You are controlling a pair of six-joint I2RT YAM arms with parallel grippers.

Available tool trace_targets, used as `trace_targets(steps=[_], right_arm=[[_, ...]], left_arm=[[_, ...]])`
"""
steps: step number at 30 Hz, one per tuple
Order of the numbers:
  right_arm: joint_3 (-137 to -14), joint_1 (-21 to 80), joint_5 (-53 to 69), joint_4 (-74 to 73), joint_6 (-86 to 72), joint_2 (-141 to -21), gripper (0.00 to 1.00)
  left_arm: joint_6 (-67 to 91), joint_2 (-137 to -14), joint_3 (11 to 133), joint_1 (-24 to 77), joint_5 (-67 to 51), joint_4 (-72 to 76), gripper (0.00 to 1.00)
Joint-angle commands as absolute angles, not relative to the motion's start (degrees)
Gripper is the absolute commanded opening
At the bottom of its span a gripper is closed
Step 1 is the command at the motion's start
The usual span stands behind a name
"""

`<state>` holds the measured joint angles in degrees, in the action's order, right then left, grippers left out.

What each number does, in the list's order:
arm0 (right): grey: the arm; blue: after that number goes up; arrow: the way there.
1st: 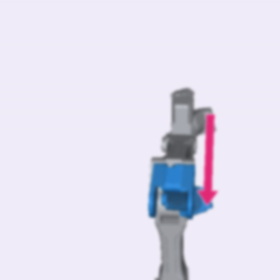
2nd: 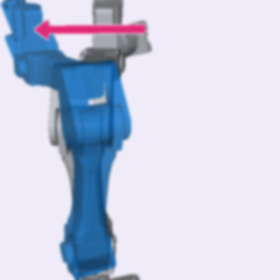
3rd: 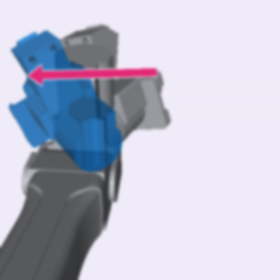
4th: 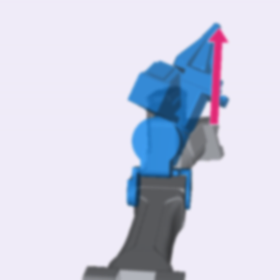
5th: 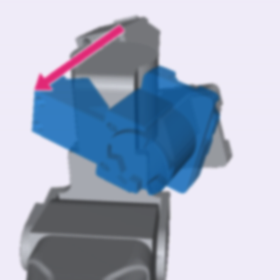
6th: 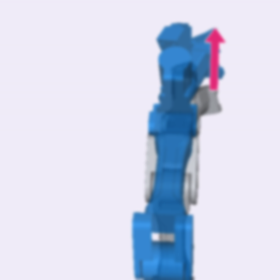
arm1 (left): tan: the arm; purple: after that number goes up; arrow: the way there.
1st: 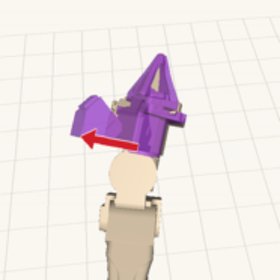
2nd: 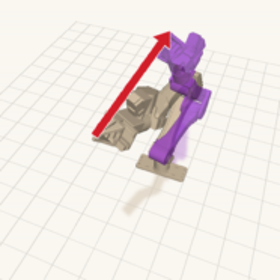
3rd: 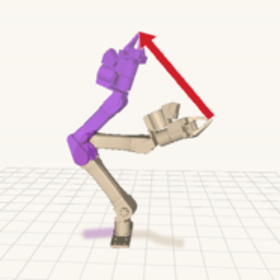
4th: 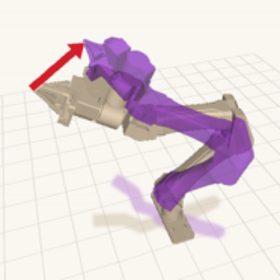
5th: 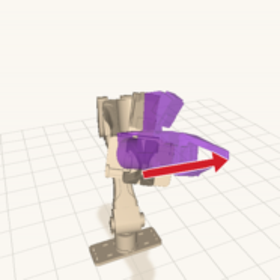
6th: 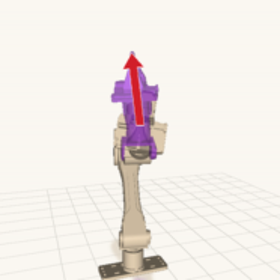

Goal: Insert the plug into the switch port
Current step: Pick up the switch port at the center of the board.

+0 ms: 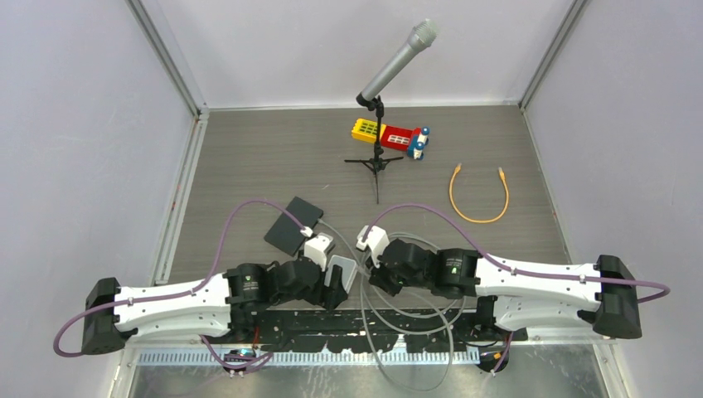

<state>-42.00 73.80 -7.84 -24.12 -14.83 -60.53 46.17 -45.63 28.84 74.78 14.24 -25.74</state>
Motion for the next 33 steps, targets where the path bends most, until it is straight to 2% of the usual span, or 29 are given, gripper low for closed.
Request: trace_targets(steps=[1,33], right_arm=[[-44.34,74.18,-7.38,-23.42,-14.21,-61.12,0.0],[-44.44,74.45,-6.25,-23.55,-11.03,-62.02,0.01]], left_arm=[[45.44,-45.07,31.72,75.05,13.62,-22.78,0.0],[43.45,-46.74,31.84,74.98,8.09,-18.17,0.0]])
